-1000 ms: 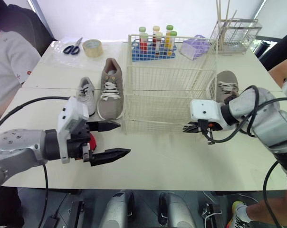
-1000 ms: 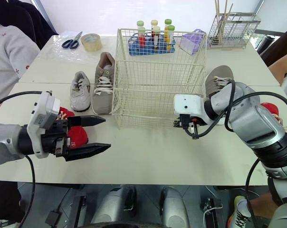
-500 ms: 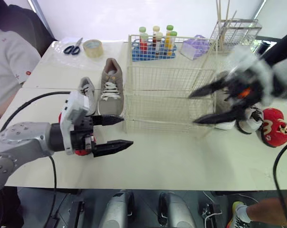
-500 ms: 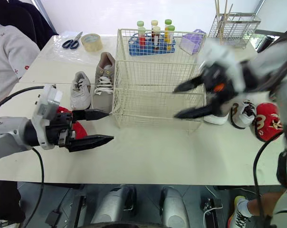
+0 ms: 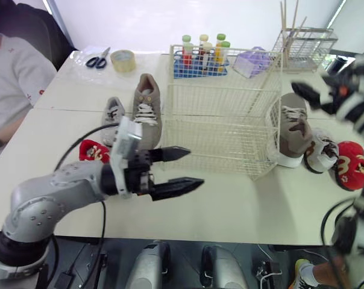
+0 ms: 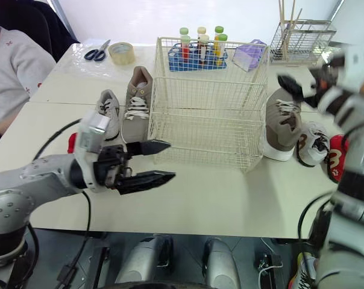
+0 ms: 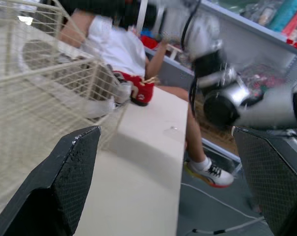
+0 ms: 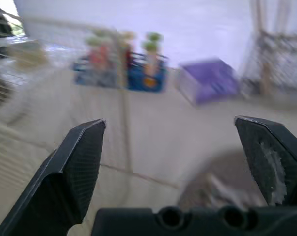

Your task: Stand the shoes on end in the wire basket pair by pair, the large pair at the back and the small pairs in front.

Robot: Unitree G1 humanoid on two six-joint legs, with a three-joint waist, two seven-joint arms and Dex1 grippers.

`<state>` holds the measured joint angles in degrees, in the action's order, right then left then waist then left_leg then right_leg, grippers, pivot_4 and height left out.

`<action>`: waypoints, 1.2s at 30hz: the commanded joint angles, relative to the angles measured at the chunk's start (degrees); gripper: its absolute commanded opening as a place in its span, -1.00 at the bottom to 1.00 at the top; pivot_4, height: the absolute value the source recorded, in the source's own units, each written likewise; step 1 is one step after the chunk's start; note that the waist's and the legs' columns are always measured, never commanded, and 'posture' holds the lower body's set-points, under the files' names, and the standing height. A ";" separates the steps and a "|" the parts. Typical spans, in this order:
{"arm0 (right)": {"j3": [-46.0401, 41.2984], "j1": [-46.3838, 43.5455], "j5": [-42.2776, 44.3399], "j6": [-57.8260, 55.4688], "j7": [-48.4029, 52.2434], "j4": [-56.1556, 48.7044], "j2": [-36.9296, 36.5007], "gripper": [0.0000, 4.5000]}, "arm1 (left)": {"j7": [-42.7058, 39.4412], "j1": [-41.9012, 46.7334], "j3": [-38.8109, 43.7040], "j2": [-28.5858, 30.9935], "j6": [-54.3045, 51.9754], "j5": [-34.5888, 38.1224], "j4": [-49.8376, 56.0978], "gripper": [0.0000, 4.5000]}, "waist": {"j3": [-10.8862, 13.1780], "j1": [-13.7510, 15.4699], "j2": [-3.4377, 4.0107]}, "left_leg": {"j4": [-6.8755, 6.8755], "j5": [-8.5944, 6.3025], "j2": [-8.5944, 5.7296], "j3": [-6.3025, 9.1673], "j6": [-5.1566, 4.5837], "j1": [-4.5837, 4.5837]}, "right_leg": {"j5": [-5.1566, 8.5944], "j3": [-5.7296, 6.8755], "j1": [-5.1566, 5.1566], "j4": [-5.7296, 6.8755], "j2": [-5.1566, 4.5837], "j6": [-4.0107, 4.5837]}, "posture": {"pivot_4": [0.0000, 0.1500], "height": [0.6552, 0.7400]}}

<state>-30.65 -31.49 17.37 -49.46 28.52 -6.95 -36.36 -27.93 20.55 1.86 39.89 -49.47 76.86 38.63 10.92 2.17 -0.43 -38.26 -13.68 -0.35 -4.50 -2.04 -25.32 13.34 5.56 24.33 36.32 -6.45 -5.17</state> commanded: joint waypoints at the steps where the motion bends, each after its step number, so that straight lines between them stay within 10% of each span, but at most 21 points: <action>1: -7.06 7.23 0.38 -2.49 -7.95 -16.02 3.81 1.00 | 0.92 1.23 -1.50 -0.68 0.40 -1.32 2.10 1.00 | -0.03 0.00 0.31 | 0.01 0.02 0.00 -0.05 0.02 0.03 | -0.01 -0.01 0.01 0.03 0.01 -0.01 | 1.00 0.93; 12: -4.47 16.44 5.81 -7.16 -14.02 -23.89 13.76 1.00 | -1.56 0.46 -2.70 -1.25 0.58 -5.13 1.08 1.00 | -0.19 -0.59 0.41 | 0.05 -0.15 0.21 -0.16 -0.24 0.51 | 0.02 -0.47 -0.26 0.02 0.48 0.06 | 1.00 0.93; 29: 8.34 11.26 -1.88 9.09 -19.28 -0.47 15.72 1.00 | 0.67 -2.86 -0.17 1.78 0.79 -3.34 4.87 1.00 | -0.20 -1.58 0.40 | 0.08 -0.10 0.22 -0.25 -0.16 0.55 | 0.01 -0.57 -0.26 0.00 0.49 0.06 | 1.00 0.93; 36: 10.51 11.71 -4.19 11.39 -21.13 1.21 15.51 -0.22 | -0.06 -3.05 0.15 2.24 0.92 -4.36 4.41 1.00 | -0.30 -1.88 0.28 | 0.09 -0.15 0.24 -0.26 -0.23 0.65 | 0.02 -0.58 -0.32 0.00 0.50 0.06 | 1.00 0.93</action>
<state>-21.18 -20.39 13.64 -37.23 7.86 -6.72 -21.13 -27.47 17.63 0.86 41.78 -49.58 72.54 41.73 10.62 0.29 -0.16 -38.14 -13.85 -0.10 -4.76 -2.29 -24.55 13.36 4.97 23.90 36.29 -5.95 -5.10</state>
